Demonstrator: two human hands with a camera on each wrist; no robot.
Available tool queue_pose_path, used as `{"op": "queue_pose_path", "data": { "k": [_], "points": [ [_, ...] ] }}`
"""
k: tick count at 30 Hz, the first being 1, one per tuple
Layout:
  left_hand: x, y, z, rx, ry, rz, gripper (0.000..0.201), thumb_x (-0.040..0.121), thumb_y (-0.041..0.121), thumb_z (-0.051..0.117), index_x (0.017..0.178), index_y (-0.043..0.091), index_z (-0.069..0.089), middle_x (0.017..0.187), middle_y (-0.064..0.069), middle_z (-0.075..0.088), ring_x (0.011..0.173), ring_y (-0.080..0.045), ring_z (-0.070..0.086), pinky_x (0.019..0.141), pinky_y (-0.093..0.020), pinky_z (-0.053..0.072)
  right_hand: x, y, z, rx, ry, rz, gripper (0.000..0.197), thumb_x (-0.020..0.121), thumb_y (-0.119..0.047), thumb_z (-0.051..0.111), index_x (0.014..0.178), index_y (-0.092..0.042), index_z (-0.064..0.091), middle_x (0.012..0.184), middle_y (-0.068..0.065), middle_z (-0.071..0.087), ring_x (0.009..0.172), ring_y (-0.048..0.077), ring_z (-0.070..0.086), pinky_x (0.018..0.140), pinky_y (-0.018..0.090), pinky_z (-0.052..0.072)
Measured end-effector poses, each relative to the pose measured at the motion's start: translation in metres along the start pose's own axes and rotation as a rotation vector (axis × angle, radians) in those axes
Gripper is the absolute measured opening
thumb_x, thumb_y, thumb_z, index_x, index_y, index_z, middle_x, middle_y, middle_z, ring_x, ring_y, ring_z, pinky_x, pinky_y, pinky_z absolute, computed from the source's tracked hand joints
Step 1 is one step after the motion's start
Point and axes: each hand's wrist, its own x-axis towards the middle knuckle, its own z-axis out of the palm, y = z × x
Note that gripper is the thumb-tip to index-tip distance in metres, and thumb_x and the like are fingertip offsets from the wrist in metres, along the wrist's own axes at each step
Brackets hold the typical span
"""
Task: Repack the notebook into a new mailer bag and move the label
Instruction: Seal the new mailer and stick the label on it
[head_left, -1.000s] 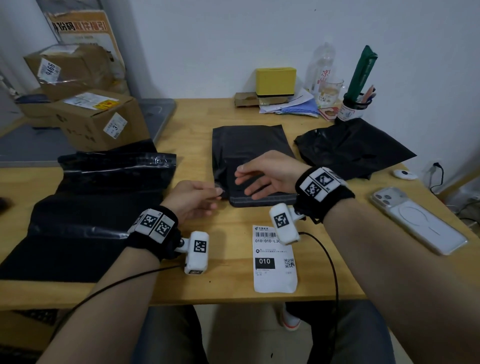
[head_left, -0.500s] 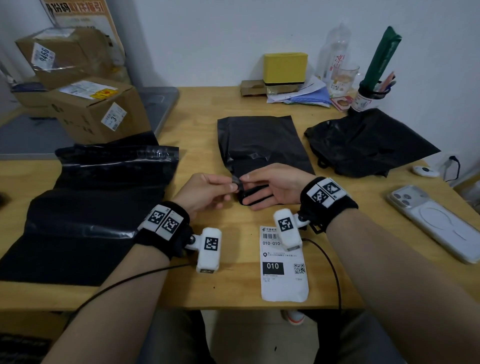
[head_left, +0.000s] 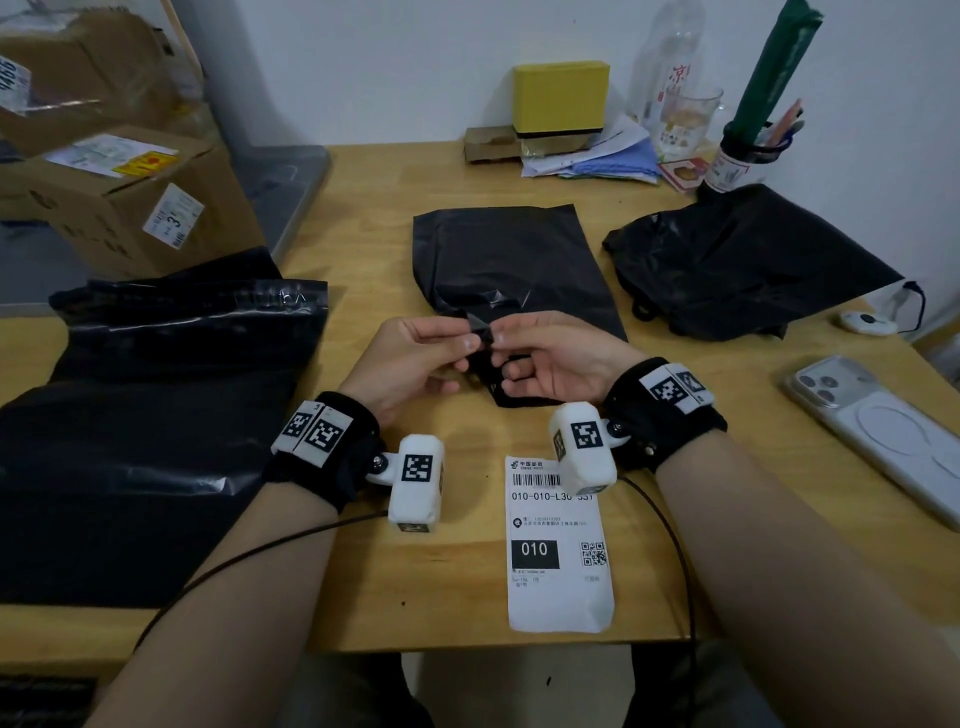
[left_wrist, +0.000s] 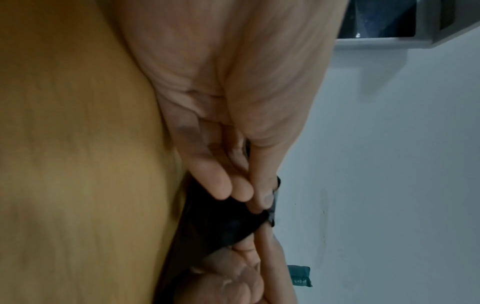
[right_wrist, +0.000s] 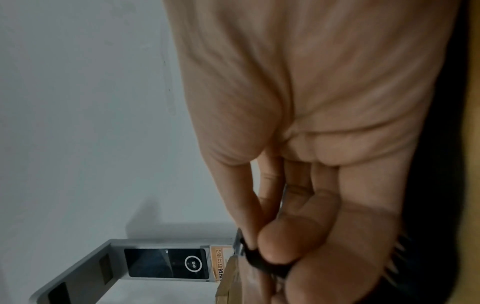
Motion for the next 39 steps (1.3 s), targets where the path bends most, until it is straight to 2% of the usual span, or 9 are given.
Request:
{"op": "queue_pose_path", "data": {
  "k": [4, 8, 13, 17, 20, 25, 28, 33, 39],
  "points": [
    [0.008, -0.004, 0.004, -0.115, 0.016, 0.036, 0.009, 0.086, 0.004, 0.071, 0.095, 0.006, 0.073, 0.070, 0.001, 0.068, 0.059, -0.005, 0.057, 0.051, -0.018, 0.050, 0.002, 0.002, -0.001, 0.021, -0.021, -0.060, 0.009, 0.097, -0.005, 0.060, 0.095, -0.010, 0.068, 0.074, 0.007, 0.063, 0.054, 0.012, 0.060, 0.059, 0.028, 0.058],
    [0.012, -0.006, 0.005, -0.215, 0.025, 0.044, 0.009, 0.087, 0.001, 0.070, 0.096, 0.000, 0.070, 0.068, 0.000, 0.066, 0.056, -0.005, 0.055, 0.052, -0.017, 0.049, 0.003, 0.003, -0.001, -0.027, 0.013, -0.163, 0.010, 0.094, -0.008, 0.065, 0.089, -0.014, 0.071, 0.071, 0.003, 0.061, 0.051, 0.008, 0.050, 0.049, 0.022, 0.051],
    [0.010, -0.005, 0.007, -0.206, 0.012, 0.068, 0.005, 0.087, -0.001, 0.069, 0.091, 0.001, 0.068, 0.065, 0.002, 0.067, 0.055, -0.005, 0.054, 0.052, -0.017, 0.048, 0.001, 0.003, -0.002, -0.067, 0.006, -0.233, 0.006, 0.097, -0.010, 0.063, 0.098, -0.013, 0.069, 0.074, 0.003, 0.061, 0.055, 0.010, 0.054, 0.052, 0.024, 0.055],
    [0.007, -0.006, 0.009, -0.138, -0.026, 0.103, 0.004, 0.086, 0.001, 0.071, 0.083, 0.003, 0.069, 0.069, -0.003, 0.066, 0.058, -0.007, 0.054, 0.054, -0.018, 0.047, 0.002, 0.005, 0.001, -0.096, -0.014, -0.222, 0.011, 0.094, -0.006, 0.067, 0.103, -0.012, 0.066, 0.074, 0.004, 0.061, 0.054, 0.009, 0.055, 0.053, 0.026, 0.057],
    [0.006, -0.006, 0.010, -0.105, -0.015, 0.111, 0.004, 0.083, 0.005, 0.076, 0.081, 0.007, 0.072, 0.071, -0.006, 0.063, 0.058, -0.008, 0.053, 0.054, -0.018, 0.047, 0.001, 0.005, 0.004, -0.134, -0.003, -0.220, 0.014, 0.092, -0.004, 0.069, 0.101, -0.014, 0.065, 0.071, 0.003, 0.060, 0.050, 0.008, 0.051, 0.051, 0.025, 0.054],
    [0.004, -0.004, 0.012, -0.098, 0.008, 0.121, 0.008, 0.082, 0.006, 0.076, 0.078, 0.012, 0.074, 0.065, 0.000, 0.064, 0.056, -0.007, 0.053, 0.053, -0.019, 0.047, -0.002, 0.003, 0.009, -0.161, 0.032, -0.273, 0.021, 0.091, -0.001, 0.070, 0.106, -0.014, 0.061, 0.063, -0.004, 0.055, 0.046, 0.007, 0.041, 0.046, 0.023, 0.044],
    [0.004, -0.005, 0.012, -0.075, 0.014, 0.127, 0.006, 0.082, 0.007, 0.076, 0.079, 0.012, 0.075, 0.067, 0.000, 0.065, 0.056, -0.007, 0.053, 0.053, -0.020, 0.047, -0.005, 0.002, 0.011, -0.216, 0.078, -0.260, 0.017, 0.090, -0.006, 0.073, 0.103, -0.015, 0.066, 0.067, 0.000, 0.054, 0.047, 0.008, 0.040, 0.045, 0.022, 0.042],
    [0.005, -0.005, 0.010, -0.065, 0.006, 0.136, 0.008, 0.081, 0.006, 0.078, 0.088, 0.008, 0.075, 0.083, -0.010, 0.067, 0.057, -0.009, 0.053, 0.054, -0.021, 0.046, -0.008, 0.001, 0.011, -0.242, 0.165, -0.228, 0.007, 0.092, -0.018, 0.073, 0.098, -0.015, 0.073, 0.063, -0.003, 0.052, 0.048, 0.007, 0.039, 0.043, 0.019, 0.040],
    [0.004, -0.004, 0.012, -0.048, 0.021, 0.120, 0.005, 0.084, 0.005, 0.074, 0.086, 0.010, 0.074, 0.078, -0.007, 0.068, 0.054, -0.008, 0.053, 0.053, -0.022, 0.046, -0.007, 0.001, 0.011, -0.205, 0.258, -0.255, 0.013, 0.094, -0.019, 0.071, 0.081, -0.015, 0.071, 0.061, -0.001, 0.048, 0.046, 0.008, 0.037, 0.040, 0.019, 0.033]
  ]
}}
